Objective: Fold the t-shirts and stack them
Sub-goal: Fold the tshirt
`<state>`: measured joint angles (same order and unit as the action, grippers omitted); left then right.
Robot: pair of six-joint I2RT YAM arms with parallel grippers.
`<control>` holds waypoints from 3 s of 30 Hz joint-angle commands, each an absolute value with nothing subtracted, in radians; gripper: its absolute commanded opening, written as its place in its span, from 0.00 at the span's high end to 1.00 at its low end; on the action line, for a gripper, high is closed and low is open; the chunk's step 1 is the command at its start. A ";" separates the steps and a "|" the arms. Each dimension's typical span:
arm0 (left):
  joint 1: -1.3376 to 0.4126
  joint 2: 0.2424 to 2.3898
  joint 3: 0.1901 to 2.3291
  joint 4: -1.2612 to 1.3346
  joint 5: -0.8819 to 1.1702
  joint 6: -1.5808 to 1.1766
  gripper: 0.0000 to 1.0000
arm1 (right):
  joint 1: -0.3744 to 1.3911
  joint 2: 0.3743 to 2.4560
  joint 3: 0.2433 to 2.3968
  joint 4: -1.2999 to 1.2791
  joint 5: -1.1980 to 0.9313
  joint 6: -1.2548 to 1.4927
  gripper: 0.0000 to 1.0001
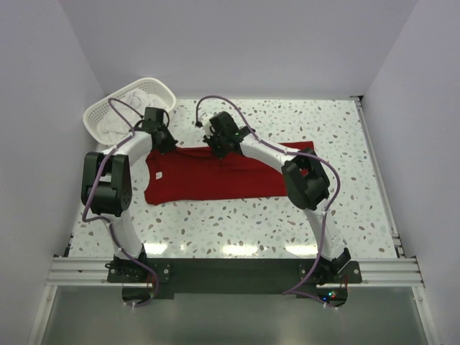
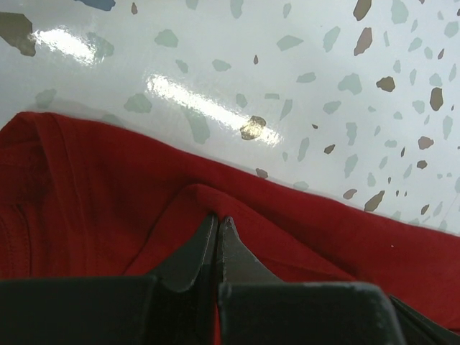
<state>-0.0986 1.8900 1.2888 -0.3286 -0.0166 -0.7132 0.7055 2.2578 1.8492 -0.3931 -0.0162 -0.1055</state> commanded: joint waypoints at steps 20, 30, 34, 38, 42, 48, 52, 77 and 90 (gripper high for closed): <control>-0.087 1.614 1.048 -0.351 0.012 -0.653 1.00 | 0.768 2.085 1.720 -0.503 -0.086 -0.078 0.91; -0.074 1.595 0.976 -0.339 0.003 -0.652 1.00 | 0.778 2.094 1.667 -0.499 -0.084 -0.060 0.89; -0.074 1.575 0.936 -0.318 -0.031 -0.658 1.00 | 0.781 2.102 1.657 -0.492 -0.098 -0.052 0.88; -0.074 1.588 0.925 -0.310 -0.017 -0.658 1.00 | 0.779 2.097 1.655 -0.500 -0.118 -0.035 0.87; -0.074 1.574 0.922 -0.311 -0.015 -0.646 0.89 | 0.779 2.048 1.660 -0.494 -0.135 0.029 0.67; -0.075 1.468 0.936 -0.318 -0.067 -0.617 0.65 | 0.772 1.976 1.669 -0.437 -0.165 0.159 0.55; -0.083 1.451 0.951 -0.292 -0.057 -0.592 0.66 | 0.758 1.976 1.666 -0.324 -0.277 0.258 0.55; -0.098 1.711 1.060 -0.258 -0.083 -0.669 0.69 | 0.540 2.048 1.497 -0.146 -0.315 0.299 0.53; -0.146 1.468 0.965 -0.431 -0.107 -0.580 0.51 | 0.496 1.698 1.125 -0.368 0.110 0.189 0.35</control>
<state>-0.1291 1.5120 1.0245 -0.3855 -0.0837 -0.6159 0.5060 1.7409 1.2018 -0.3157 -0.0013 0.2115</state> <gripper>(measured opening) 0.482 0.644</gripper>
